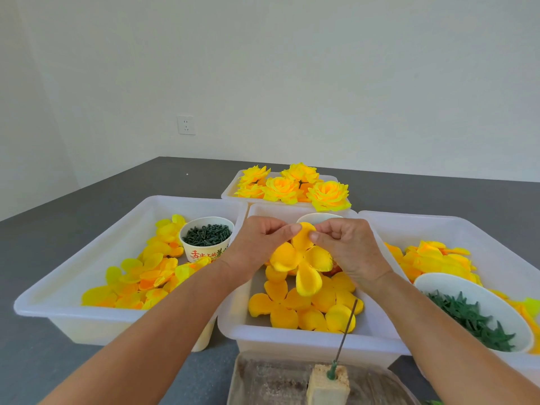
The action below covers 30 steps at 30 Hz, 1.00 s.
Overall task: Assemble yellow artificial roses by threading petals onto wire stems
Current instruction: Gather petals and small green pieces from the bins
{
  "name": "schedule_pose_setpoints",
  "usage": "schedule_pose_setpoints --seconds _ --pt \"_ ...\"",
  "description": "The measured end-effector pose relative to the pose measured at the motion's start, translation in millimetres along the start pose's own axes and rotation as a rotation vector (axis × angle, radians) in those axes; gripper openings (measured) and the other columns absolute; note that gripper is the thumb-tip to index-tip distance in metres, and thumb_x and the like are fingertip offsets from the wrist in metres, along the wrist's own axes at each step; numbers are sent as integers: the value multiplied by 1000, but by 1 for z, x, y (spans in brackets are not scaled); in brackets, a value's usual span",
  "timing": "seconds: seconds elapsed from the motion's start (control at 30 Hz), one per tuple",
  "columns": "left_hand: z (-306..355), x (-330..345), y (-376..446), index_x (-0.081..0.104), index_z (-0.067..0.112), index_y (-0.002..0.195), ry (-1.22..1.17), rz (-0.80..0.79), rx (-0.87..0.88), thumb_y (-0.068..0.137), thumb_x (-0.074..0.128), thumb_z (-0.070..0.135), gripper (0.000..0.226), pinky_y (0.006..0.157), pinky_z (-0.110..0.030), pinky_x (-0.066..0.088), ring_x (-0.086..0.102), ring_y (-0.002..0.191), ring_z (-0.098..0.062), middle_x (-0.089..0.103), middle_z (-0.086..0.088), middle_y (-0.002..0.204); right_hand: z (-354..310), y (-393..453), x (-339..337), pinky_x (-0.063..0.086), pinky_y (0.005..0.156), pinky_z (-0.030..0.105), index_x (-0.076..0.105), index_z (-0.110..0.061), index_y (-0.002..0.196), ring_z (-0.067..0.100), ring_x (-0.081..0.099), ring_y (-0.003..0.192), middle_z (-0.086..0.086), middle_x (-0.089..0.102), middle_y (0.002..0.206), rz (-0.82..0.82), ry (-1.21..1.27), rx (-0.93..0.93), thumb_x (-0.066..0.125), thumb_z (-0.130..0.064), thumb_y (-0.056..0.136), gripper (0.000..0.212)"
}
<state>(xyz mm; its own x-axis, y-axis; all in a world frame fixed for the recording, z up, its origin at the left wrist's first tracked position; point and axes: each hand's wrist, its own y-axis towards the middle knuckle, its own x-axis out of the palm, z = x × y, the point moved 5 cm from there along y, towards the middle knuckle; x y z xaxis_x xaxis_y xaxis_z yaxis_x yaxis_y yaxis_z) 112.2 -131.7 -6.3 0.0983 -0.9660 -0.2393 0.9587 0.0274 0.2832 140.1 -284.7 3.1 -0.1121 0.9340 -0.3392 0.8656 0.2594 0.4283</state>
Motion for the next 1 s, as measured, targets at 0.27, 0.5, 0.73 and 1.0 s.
schedule_pose_setpoints --seconds 0.27,0.5,0.73,1.0 --pt "3 -17 4 51 8 63 276 296 74 85 59 5 24 53 -24 30 35 56 -9 38 3 56 12 1 1 55 64 21 67 -19 82 8 66 71 0 70 81 4 200 250 71 -15 81 6" --pt "7 -13 2 46 12 63 312 249 186 82 63 1 28 54 -26 34 40 56 -14 43 0 59 23 -1 1 57 59 25 66 -4 88 15 67 61 6 69 69 -21 165 406 71 -11 81 11" --pt "6 2 0 53 16 68 251 25 122 72 61 -12 29 59 -29 50 56 65 -15 57 2 70 0 3 -3 43 65 25 63 -8 87 14 52 70 -3 56 73 185 -299 -90 69 -16 83 11" --pt "5 4 0 58 21 66 111 14 107 85 66 18 21 46 -12 37 46 49 2 50 14 53 3 5 -4 46 62 28 71 -1 72 19 60 62 9 66 66 118 -243 -8 71 -25 80 26"
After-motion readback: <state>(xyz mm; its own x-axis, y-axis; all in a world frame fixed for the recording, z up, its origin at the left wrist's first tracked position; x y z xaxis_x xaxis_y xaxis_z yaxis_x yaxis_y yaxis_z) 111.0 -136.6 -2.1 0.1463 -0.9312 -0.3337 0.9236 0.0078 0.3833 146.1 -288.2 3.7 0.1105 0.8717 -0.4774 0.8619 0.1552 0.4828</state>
